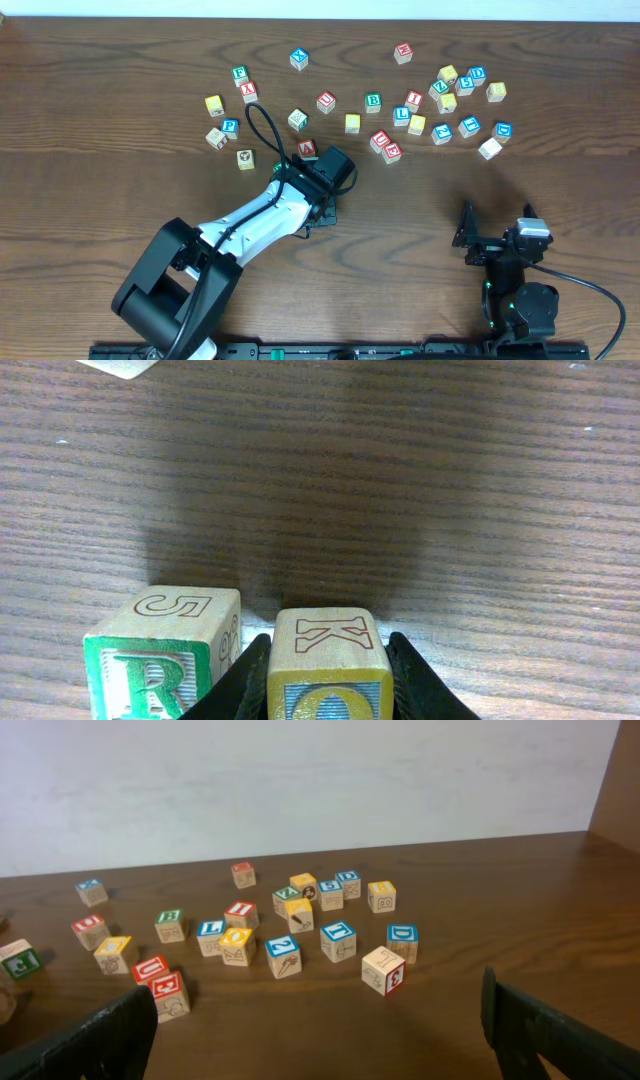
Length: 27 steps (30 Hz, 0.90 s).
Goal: Spell out ROBOT
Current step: 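Set the O block down beside the R block and hold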
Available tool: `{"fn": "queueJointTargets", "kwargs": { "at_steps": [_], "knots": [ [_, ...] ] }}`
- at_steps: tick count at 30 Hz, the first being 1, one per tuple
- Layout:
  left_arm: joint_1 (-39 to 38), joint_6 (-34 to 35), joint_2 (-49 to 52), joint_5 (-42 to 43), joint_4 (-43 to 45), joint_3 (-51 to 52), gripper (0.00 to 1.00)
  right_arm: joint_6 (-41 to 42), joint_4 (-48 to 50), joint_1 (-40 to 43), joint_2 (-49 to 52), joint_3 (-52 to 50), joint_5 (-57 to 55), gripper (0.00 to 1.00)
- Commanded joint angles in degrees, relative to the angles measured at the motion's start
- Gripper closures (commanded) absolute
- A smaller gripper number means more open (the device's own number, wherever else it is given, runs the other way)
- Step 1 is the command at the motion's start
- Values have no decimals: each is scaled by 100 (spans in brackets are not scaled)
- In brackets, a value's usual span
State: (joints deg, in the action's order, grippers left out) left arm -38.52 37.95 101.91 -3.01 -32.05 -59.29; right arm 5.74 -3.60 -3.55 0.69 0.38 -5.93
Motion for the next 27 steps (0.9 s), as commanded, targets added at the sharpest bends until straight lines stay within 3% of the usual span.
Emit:
{"fn": "queueJointTargets", "kwargs": {
  "at_steps": [1, 5, 11, 14, 27],
  "knots": [
    [-2, 94, 81, -118, 4, 107, 92, 63, -22, 35, -31, -7, 11, 1],
    [-2, 92, 81, -118, 2, 107, 84, 63, -22, 35, -31, -7, 9, 1],
    [-2, 92, 81, -116, 2, 107, 83, 66, -20, 35, -31, -7, 11, 1],
    [-2, 92, 81, -116, 4, 107, 76, 66, -22, 35, -31, -7, 9, 1],
    [-2, 92, 81, -116, 4, 107, 70, 66, -22, 35, -31, -7, 9, 1]
  ]
}}
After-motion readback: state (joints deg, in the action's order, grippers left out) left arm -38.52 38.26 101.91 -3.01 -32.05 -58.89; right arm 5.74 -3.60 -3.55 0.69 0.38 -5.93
